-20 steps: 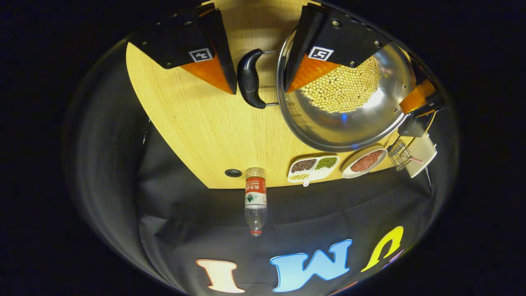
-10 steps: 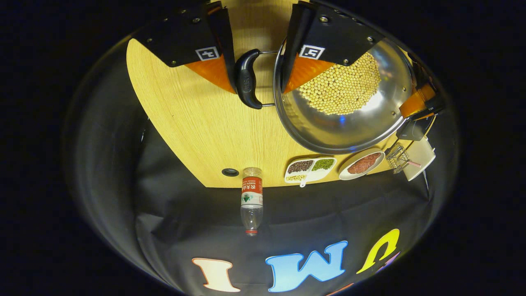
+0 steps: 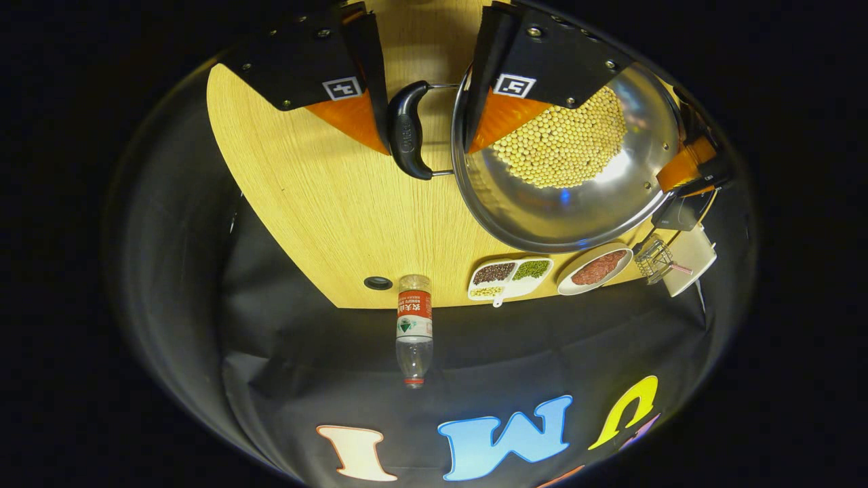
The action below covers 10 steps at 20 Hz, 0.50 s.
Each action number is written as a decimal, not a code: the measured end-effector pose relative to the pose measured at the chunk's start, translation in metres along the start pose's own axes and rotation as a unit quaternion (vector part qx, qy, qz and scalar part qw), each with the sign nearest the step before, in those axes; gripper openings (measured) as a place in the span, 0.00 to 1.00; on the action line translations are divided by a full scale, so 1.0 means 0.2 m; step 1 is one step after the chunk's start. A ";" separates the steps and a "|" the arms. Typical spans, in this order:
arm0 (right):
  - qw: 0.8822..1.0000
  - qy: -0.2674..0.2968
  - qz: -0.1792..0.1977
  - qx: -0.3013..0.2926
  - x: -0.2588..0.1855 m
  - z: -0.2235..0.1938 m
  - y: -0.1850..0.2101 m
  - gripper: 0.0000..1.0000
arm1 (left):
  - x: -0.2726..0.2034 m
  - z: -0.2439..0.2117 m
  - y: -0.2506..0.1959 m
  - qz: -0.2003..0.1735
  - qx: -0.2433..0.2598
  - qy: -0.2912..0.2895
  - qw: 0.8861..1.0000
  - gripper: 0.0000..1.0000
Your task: First push the handle of the pot to place it horizontally, then grasp the pot with both hands and set it on the induction cooktop.
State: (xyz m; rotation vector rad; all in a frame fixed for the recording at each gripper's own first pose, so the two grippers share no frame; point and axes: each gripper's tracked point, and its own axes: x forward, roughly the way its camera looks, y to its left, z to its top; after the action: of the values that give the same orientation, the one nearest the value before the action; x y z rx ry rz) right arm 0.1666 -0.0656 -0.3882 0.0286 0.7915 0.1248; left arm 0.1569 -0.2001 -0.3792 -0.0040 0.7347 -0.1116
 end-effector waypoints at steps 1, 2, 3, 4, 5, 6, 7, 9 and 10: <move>1.000 0.000 0.000 0.000 0.00 0.00 0.00 0.56 | 0.01 -0.02 -0.01 0.000 0.003 0.009 1.000 0.64; 1.000 0.000 0.000 0.000 0.00 0.00 0.00 0.56 | 0.01 -0.03 -0.01 0.001 0.005 0.011 1.000 0.65; 1.000 -0.001 0.000 -0.001 0.00 0.00 0.00 0.56 | 0.01 -0.02 0.00 0.001 0.006 0.009 1.000 0.70; 1.000 -0.001 0.000 -0.003 0.00 0.00 0.00 0.56 | 0.01 -0.02 -0.01 0.002 0.003 0.007 1.000 0.70; 1.000 -0.002 -0.001 -0.005 0.00 0.00 0.00 0.56 | 0.01 -0.02 -0.01 0.001 -0.002 0.004 1.000 0.70; 1.000 -0.003 -0.003 -0.008 0.00 0.00 0.00 0.56 | 0.00 -0.02 -0.01 0.001 -0.002 0.004 1.000 0.66; 1.000 -0.004 -0.005 -0.013 -0.01 0.00 0.00 0.56 | 0.00 -0.01 -0.01 0.002 0.002 0.005 1.000 0.69; 1.000 -0.005 -0.009 -0.019 -0.02 0.00 0.00 0.52 | 0.00 -0.01 -0.01 0.003 0.005 0.007 1.000 0.60; 1.000 -0.006 -0.009 -0.019 -0.02 0.01 0.01 0.52 | 0.00 -0.02 0.00 0.004 0.001 0.007 1.000 0.60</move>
State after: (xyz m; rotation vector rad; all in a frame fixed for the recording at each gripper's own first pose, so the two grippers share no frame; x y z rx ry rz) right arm 0.1648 -0.0637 -0.3837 -0.0139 0.7762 0.1218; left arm 0.1546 -0.2008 -0.3812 0.0020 0.7482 -0.1057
